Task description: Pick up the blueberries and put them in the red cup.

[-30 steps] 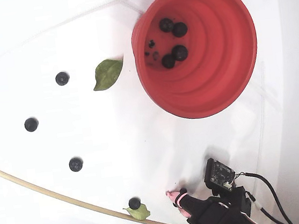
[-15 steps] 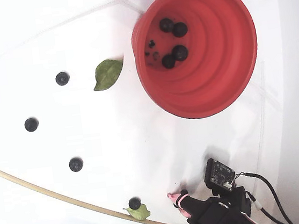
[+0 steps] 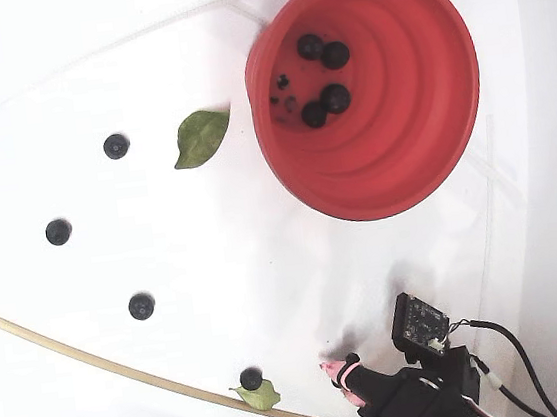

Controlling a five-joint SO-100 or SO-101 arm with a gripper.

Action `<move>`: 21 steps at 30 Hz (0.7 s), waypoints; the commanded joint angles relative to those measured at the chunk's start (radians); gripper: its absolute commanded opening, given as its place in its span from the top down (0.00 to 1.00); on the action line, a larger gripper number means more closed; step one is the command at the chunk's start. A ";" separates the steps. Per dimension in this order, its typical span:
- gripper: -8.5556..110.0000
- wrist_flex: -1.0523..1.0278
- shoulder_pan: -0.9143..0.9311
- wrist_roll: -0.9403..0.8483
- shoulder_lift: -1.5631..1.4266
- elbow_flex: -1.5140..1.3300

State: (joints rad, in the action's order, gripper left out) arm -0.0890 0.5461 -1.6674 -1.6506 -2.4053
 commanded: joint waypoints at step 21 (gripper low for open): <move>0.84 -0.178 -0.112 -0.058 -0.408 -0.032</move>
State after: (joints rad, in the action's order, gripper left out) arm -0.2470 0.4541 -1.7165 -1.9436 -2.4436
